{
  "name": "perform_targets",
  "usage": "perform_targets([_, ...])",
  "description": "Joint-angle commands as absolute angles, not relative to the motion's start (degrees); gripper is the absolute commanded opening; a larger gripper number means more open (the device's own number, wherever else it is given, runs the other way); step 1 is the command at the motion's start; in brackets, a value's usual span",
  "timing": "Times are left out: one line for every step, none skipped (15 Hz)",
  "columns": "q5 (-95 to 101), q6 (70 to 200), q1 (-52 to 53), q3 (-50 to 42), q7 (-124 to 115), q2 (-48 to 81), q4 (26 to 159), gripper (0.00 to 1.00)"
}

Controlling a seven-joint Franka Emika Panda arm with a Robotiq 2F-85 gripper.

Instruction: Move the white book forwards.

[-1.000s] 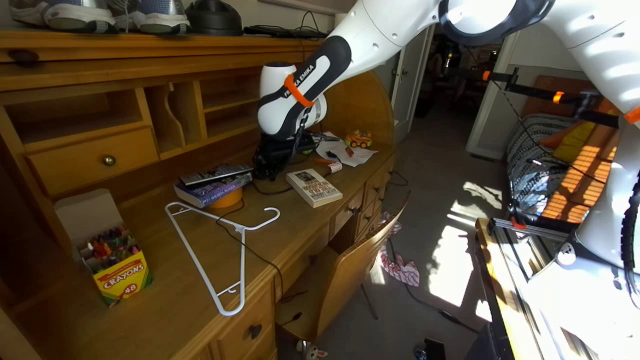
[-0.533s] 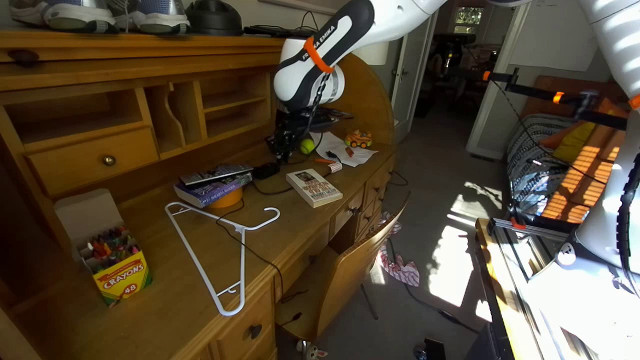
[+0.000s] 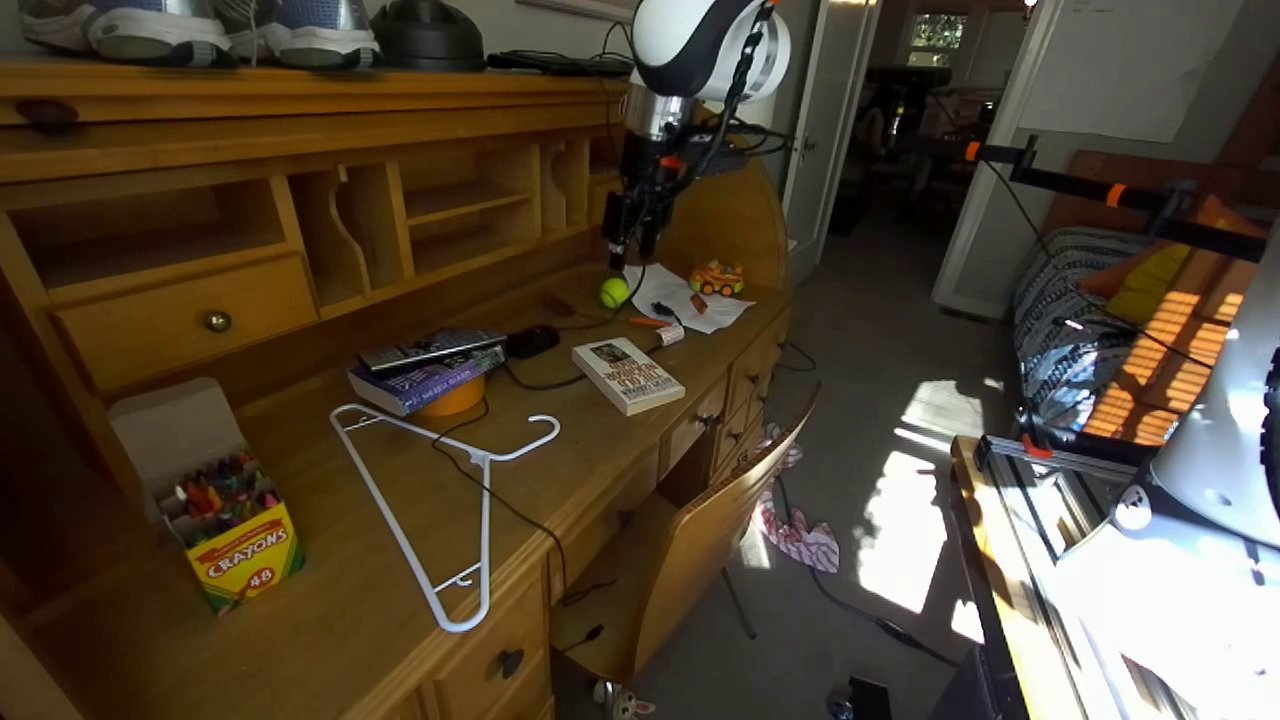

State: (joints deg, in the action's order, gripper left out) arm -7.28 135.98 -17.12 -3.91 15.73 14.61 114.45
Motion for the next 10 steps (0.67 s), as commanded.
perform_targets([-5.59,130.28,-15.84,-6.1,17.86,5.43,120.89,1.0])
perform_targets([-5.05,129.22,-15.58,-6.77,17.18,4.1,121.23,1.0])
perform_targets([-4.68,127.11,-15.48,-7.32,17.19,3.12,120.96,1.0])
perform_targets([-4.46,125.82,-15.4,-7.86,17.24,2.48,120.68,1.0])
perform_targets([-4.23,124.72,-15.29,-8.39,17.19,1.99,120.38,1.0])
perform_targets([-5.29,126.68,-14.89,-8.36,17.15,4.08,118.9,1.0])
perform_targets([-5.12,125.82,-14.89,-8.75,17.14,3.37,118.9,1.0])
perform_targets([-5.08,125.47,-14.88,-8.97,17.13,2.99,118.93,1.0])
perform_targets([-5.05,125.45,-14.84,-9.07,17.13,2.87,118.99,1.0])
perform_targets([-5.04,125.45,-14.79,-9.07,17.13,2.88,119.05,1.0])
